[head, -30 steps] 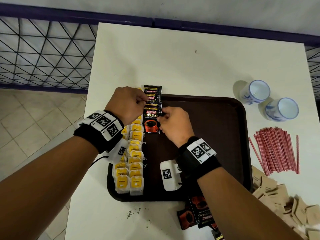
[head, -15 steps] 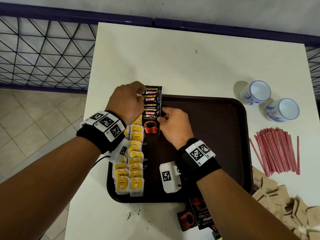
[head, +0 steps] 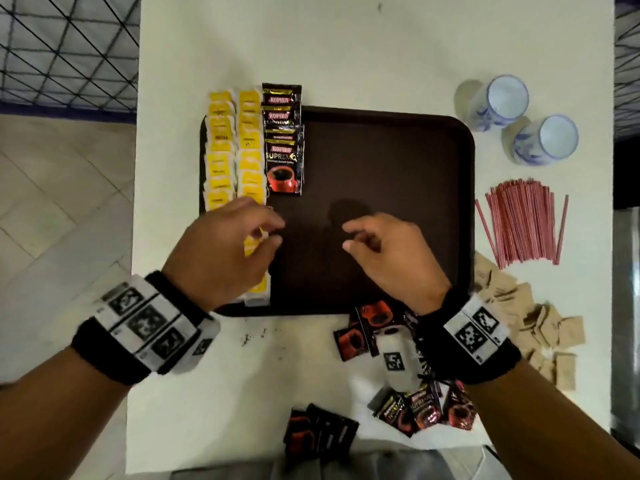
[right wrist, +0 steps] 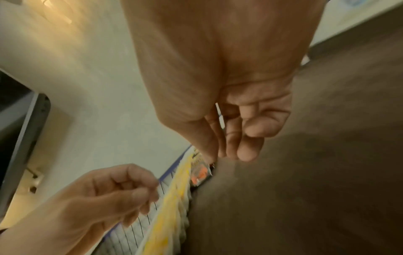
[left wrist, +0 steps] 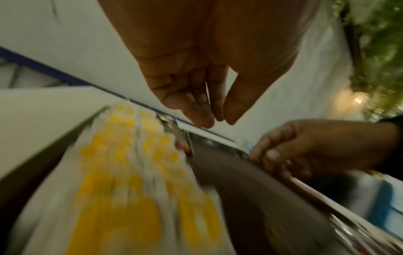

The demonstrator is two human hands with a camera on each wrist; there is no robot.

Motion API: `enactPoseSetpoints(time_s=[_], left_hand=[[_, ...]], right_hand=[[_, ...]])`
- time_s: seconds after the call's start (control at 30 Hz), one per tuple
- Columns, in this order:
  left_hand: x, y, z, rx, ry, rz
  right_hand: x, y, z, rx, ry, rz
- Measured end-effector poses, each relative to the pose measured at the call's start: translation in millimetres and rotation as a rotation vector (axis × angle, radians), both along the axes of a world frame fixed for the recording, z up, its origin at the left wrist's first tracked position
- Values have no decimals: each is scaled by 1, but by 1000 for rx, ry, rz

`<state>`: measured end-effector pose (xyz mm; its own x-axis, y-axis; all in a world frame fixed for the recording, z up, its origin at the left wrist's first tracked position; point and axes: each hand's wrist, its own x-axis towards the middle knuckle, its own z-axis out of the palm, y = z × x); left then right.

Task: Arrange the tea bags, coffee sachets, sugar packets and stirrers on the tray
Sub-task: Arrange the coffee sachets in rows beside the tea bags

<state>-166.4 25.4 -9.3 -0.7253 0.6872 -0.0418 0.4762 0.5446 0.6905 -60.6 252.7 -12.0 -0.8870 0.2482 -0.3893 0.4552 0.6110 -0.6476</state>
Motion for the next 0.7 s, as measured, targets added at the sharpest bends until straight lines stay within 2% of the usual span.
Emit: enactPoseSetpoints(time_s=[0.1,0.2,0.3,0.37,0.53,0.6,0.7], left_hand=[[74,-15,-18,-90,-126,-192],[133,-21,-32,-222,-244,-374],[166,-15,-36,-327,-345,-481],[176,-7,-34,-371,-377,-494],[184,-6,-39,-426,-376,-447],[188,-6,-38,-430,-344,-517],[200,-6,-37,-537,-227,-672]], right_hand=[[56,4,-2,23,-124,105],[97,-3,-8,58,-147,184],[118,-9,-7,70,-164,203],[125,-11,-5,108,-176,236],[130,-12,-6,274,-162,349],[131,-9,-10,290,-139,340],[132,-2,-11,259,-146,301]])
